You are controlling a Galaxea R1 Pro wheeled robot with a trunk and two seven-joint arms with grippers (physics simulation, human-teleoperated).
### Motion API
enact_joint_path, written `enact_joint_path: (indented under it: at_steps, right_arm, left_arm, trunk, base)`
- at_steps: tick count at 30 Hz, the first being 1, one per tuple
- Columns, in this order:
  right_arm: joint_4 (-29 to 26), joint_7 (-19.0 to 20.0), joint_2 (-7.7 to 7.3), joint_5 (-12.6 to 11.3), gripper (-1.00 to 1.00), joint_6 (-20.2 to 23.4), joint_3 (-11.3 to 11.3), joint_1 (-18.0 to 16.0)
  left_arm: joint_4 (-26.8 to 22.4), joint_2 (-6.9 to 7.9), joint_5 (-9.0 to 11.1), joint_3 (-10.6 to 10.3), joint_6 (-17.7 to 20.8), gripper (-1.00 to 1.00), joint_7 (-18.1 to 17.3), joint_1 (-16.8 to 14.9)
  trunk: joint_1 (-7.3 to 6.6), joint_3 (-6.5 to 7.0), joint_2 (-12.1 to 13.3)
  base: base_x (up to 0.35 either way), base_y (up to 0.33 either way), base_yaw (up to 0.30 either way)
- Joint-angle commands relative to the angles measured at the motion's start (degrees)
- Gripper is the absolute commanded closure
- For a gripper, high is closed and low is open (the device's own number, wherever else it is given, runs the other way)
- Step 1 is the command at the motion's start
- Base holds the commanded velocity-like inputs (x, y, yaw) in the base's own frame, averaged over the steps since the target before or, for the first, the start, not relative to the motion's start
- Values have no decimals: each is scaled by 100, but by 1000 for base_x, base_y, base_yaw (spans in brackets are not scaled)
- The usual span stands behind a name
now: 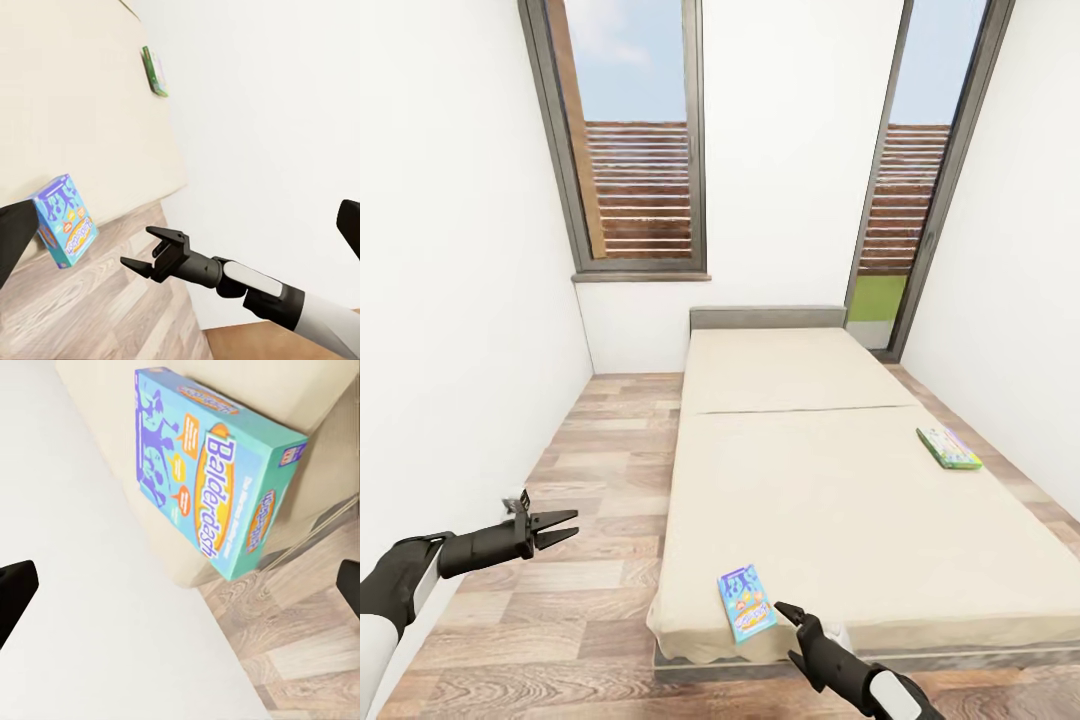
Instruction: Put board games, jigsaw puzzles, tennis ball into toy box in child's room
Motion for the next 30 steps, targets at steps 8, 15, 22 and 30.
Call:
enact_joint_path:
  at_steps: [8, 15, 22, 30]
  right_arm:
    - [-9, 17, -12, -20, -100, 38, -30, -2]
    - [-12, 84, 32, -17, -100, 5, -30, 5]
    - [-21, 127, 49, -17, -100, 5, -30, 5]
    - [-23, 136, 58, -12, -100, -1, -22, -2]
  left_arm:
    - [0, 1, -22, 15, 59, -100, -29, -4]
    - [0, 2, -23, 16, 60, -100, -29, -4]
    - [0, 0, -23, 16, 61, -100, -29, -4]
    - [0, 0, -25, 15, 62, -100, -29, -4]
  trunk:
    - [176, -150, -325]
    - [330, -275, -606]
    - [483, -401, -887]
    - [659, -545, -1208]
  base:
    - [0, 0, 0]
    - [0, 0, 0]
    - [0, 0, 0]
    - [0, 0, 0]
